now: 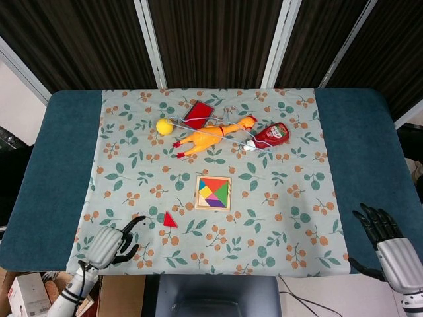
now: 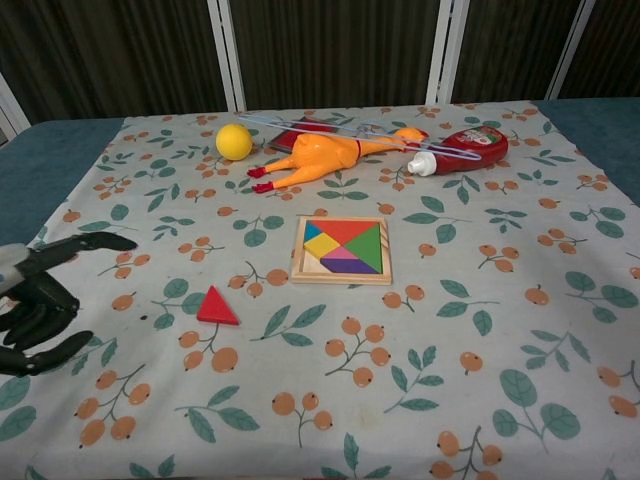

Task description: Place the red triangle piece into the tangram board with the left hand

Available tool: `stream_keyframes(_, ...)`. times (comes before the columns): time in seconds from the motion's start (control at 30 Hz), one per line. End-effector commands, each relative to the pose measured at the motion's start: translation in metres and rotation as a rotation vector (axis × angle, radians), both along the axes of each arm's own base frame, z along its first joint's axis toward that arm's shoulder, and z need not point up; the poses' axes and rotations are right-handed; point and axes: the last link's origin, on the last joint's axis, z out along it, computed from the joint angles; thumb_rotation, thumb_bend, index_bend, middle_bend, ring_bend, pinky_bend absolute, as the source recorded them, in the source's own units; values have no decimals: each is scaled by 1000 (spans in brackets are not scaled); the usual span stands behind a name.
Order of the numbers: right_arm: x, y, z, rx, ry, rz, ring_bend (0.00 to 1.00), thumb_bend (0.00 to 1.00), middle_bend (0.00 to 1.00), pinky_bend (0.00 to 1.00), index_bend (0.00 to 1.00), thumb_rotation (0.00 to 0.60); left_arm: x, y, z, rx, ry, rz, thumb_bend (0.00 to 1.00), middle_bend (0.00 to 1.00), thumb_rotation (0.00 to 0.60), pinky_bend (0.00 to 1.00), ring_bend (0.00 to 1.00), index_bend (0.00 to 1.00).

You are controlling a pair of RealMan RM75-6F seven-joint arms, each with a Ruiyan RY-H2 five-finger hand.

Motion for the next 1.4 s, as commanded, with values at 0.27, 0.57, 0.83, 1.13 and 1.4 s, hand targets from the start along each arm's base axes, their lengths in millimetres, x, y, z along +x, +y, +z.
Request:
stream_keyframes(0.27,0,-6,2,15,-31,-2,0,294,6,0,0,600,49,47,-43,-1,-63,60,403,1000,600,1000,1000,302)
stream_keyframes(0.57,-4,-7,13,-7,-78,-11,0,294,6,0,0,600,71,62,-78,-11,52,63,404,1000,600,1000,1000,310)
stream_keyframes(0.83,-7,-5,20,-15,-109,-5,0,294,6,0,0,600,80,59,-99,-8,157,23,406,1000,600,1000,1000,320)
stream_keyframes(1.13,-7,-3,21,-14,-113,3,0,294,6,0,0,600,78,58,-95,6,209,18,405,1000,600,1000,1000,334)
stream_keyframes(1.4,-6,-4,19,-12,-104,2,0,294,6,0,0,600,71,56,-90,7,231,24,406,1000,600,1000,1000,346)
